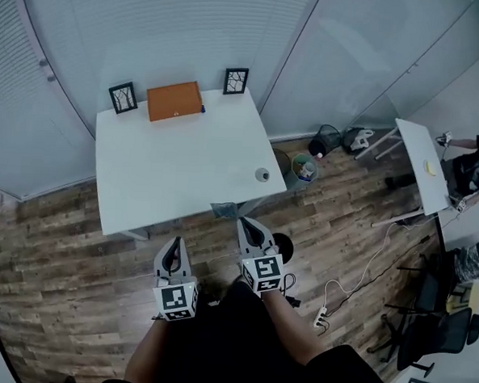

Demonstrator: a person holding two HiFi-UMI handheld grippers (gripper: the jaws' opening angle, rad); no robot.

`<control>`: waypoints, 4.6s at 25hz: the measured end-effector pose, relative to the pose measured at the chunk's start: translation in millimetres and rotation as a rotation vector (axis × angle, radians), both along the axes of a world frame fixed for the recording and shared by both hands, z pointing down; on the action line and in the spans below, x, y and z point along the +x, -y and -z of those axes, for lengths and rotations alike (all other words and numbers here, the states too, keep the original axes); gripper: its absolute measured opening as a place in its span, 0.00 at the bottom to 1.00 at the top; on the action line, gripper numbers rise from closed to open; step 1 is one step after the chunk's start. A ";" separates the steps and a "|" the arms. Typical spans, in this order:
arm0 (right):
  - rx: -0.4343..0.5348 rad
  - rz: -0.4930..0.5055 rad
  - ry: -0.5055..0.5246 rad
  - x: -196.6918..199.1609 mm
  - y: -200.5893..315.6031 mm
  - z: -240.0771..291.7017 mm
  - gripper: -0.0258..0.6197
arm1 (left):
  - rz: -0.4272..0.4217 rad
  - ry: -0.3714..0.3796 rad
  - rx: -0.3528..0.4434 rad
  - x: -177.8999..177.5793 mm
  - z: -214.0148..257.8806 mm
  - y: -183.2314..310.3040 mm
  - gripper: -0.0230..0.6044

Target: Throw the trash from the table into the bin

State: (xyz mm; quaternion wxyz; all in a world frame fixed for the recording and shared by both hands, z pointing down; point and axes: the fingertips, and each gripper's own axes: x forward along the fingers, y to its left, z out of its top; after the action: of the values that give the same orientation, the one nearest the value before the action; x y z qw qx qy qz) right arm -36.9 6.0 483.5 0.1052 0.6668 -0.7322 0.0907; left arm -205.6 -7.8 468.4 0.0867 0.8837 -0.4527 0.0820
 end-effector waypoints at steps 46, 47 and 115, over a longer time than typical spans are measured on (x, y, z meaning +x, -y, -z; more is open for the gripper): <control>-0.449 -0.700 0.213 359.5 -270.5 -273.2 0.05 | -0.785 0.214 -0.137 485.3 -173.9 -149.4 0.03; -0.473 -0.701 0.224 361.8 -268.1 -289.5 0.05 | -0.784 0.218 -0.148 490.2 -184.5 -146.9 0.03; -0.062 -0.115 0.167 208.1 -148.4 -59.4 0.05 | -0.077 0.143 0.024 240.5 12.0 -126.3 0.03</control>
State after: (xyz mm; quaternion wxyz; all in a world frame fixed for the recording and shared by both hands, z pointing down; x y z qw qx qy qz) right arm 171.2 154.4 543.0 0.0593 0.6942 -0.6958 0.1745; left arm 34.9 118.5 456.4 0.0404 0.8933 -0.4242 0.1429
